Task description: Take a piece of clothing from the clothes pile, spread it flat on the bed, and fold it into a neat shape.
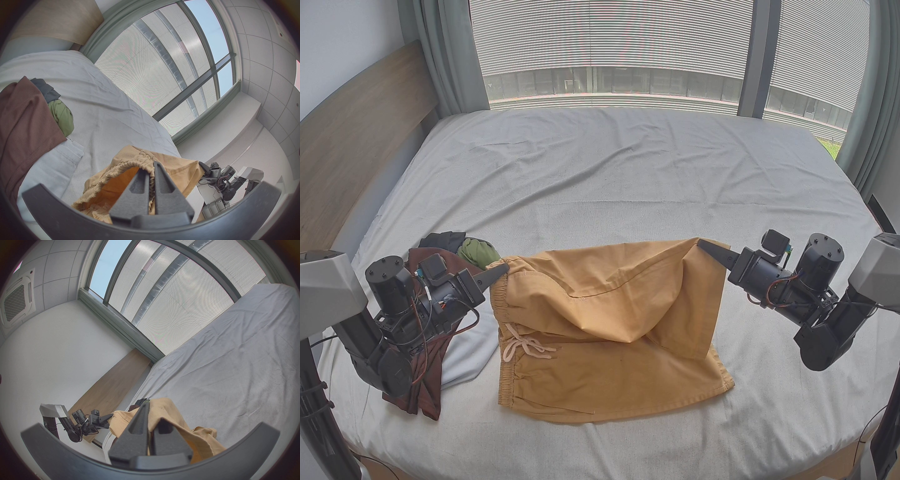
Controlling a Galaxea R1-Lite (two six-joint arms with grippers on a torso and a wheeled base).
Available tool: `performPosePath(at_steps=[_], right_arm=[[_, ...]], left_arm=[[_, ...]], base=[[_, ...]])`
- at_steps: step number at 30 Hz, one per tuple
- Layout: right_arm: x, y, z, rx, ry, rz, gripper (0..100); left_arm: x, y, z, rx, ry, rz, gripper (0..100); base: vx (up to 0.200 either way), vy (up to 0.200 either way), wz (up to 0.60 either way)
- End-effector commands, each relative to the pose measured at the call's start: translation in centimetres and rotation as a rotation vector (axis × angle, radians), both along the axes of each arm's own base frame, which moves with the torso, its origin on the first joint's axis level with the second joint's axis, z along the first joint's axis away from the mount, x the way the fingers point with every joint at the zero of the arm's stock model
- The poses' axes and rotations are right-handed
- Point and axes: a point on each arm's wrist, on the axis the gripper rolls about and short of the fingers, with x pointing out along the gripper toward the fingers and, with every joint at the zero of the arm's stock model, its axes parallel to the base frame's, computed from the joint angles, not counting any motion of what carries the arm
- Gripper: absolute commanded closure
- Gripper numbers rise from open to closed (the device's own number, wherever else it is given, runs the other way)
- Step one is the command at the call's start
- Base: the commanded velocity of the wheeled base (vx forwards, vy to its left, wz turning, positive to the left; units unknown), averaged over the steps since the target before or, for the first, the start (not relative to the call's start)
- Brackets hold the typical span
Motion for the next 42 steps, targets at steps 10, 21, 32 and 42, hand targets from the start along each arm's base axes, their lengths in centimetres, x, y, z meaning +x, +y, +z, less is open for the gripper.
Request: performPosePath(at_steps=[10, 21, 32, 42], right_arm=[[0.3, -2.4, 1.7, 0.009, -0.050, -0.030, 100], [0.2, -3.2, 2.3, 0.012, -0.068, -0.050, 100], [0.1, -4.7, 3.3, 0.013, -0.095, -0.053, 100], [0.4, -5.6, 3.6, 0.021, -0.102, -0.071, 100]], left_arm=[[0.4, 0.7, 0.9, -0.012, -0.036, 0.023, 100], [0.0, 1.1, 3.0, -0.077, -0.062, 0.029, 100], [0.0, 1.6, 2.8, -0.066, -0.061, 0.043, 100], [0.2, 2.2, 2.3, -0.005, -0.087, 0.062, 100]], base=[[0.000, 0.000, 0.00], [0.000, 0.000, 0.00], [0.000, 0.000, 0.00], [0.000, 0.000, 0.00]])
